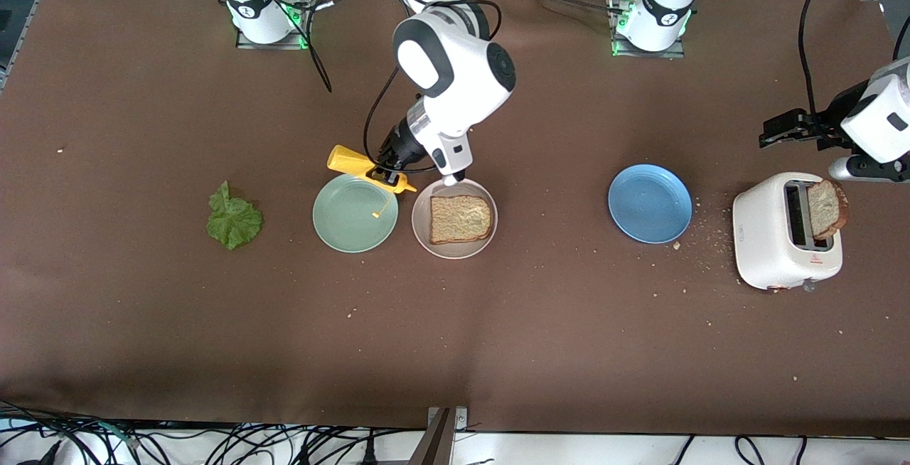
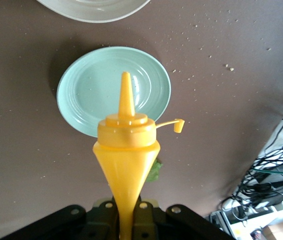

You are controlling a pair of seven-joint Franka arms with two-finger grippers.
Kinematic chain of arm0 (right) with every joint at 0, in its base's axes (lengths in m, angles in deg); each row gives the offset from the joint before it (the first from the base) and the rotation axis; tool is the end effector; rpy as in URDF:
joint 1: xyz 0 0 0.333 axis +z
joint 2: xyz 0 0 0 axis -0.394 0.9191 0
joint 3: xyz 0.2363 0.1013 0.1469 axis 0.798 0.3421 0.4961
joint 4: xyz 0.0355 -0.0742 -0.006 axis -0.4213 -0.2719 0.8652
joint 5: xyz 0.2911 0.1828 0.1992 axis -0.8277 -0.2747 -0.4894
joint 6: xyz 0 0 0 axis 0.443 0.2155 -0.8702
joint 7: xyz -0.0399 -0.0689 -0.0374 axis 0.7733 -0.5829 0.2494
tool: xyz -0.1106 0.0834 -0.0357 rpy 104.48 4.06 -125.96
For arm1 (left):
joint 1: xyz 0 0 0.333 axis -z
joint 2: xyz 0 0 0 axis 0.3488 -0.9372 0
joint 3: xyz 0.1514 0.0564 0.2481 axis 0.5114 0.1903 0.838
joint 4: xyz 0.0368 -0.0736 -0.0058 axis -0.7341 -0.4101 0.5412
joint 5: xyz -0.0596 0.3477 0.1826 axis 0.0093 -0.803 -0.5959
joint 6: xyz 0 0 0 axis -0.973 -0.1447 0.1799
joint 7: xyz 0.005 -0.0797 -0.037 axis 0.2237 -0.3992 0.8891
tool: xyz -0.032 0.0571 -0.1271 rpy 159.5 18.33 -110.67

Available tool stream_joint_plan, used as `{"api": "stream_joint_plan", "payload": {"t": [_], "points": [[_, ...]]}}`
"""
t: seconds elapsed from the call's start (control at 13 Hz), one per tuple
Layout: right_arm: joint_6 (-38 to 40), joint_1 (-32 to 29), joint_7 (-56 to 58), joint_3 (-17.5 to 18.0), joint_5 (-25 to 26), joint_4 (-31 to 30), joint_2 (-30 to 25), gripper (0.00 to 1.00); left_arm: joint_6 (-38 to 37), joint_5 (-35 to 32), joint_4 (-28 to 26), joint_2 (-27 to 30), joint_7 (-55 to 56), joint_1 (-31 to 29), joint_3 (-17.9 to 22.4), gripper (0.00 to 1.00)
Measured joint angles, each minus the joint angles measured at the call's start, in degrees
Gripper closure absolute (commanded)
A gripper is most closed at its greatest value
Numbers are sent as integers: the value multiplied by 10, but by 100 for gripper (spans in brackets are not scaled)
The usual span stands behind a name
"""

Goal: Make sandwich in beige plate with both arms

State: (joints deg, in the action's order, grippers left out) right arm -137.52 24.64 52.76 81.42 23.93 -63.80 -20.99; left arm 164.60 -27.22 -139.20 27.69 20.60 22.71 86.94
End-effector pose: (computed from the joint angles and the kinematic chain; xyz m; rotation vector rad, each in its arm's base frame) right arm 0.5289 0.4291 0.3269 1.9735 1.6069 -0.4276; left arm 0.5702 0.0129 0.5148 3.0958 -0.0215 -0.2239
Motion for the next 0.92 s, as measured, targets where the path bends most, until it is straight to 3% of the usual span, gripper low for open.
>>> {"api": "stream_joint_plan", "payload": {"t": [0.31, 0.61, 0.92], "points": [[-2, -134, 83, -4, -172, 1, -40, 99, 5, 0, -1, 14, 0, -1, 1, 0], [-2, -269, 183, -4, -352, -2, -46, 99, 5, 0, -7, 11, 0, -1, 1, 0], [-15, -350, 258, -3, -493, -28, -42, 100, 6, 0, -7, 11, 0, -2, 2, 0]]}}
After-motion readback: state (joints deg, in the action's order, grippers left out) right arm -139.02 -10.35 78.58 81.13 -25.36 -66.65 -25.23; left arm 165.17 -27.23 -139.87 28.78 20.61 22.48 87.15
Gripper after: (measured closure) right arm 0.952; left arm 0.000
